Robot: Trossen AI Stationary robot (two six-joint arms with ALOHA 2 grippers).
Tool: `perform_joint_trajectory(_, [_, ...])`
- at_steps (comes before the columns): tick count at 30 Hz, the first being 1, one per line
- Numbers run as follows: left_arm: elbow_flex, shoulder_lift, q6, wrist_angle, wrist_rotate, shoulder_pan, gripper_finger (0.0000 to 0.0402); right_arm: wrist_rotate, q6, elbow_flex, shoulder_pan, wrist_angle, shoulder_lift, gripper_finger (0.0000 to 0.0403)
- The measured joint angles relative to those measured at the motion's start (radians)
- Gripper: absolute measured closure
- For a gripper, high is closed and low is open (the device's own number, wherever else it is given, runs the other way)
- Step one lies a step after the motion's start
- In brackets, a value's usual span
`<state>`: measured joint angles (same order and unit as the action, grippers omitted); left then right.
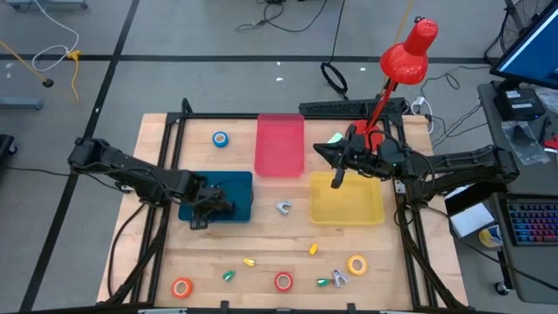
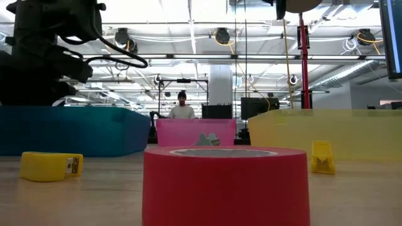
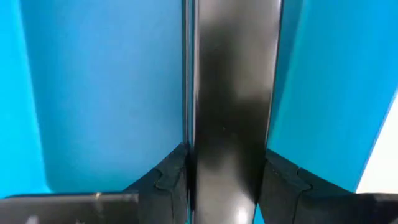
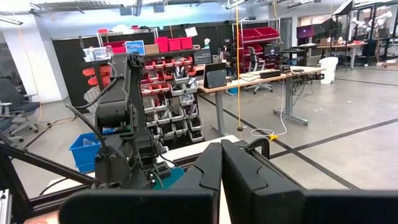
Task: Pick and place Stapler, Stapler remover, tape
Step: Put the black stapler into the blue bin, then put the white stapler into the blue bin
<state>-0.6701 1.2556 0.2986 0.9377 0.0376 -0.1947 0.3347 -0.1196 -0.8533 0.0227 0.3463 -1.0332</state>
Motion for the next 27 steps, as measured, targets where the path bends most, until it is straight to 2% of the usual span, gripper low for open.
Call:
perform_joint_trajectory(4, [0.014,0.000,-0.006,-0.024,0.003,0.000,0.0255,0.000,0.000,0.000,0.000,0.000,0.000,0.0403])
perform_joint_trajectory(8, [0.016,0.001,-0.009,-0.024,-0.002,0.000,0.0190,0.000,0.000,0.000,0.000,0.000,0.000,0.0403])
perform_joint_trajectory(11, [0.016,0.001,-0.009,-0.024,-0.009,0.000,0.0164,0.000,0.000,0.000,0.000,0.000,0.000,0.0403])
perform_joint_trajectory(17, [0.000,0.001,0.023,0.003,-0.012,0.000,0.0157,0.000,0.000,0.000,0.000,0.000,0.000,0.0403])
perform_joint_trajectory(27, [-0.143,0.001,0.106,0.180,0.010,0.011,0.0154,0.000,0.000,0.000,0.000,0.000,0.000,0.0403])
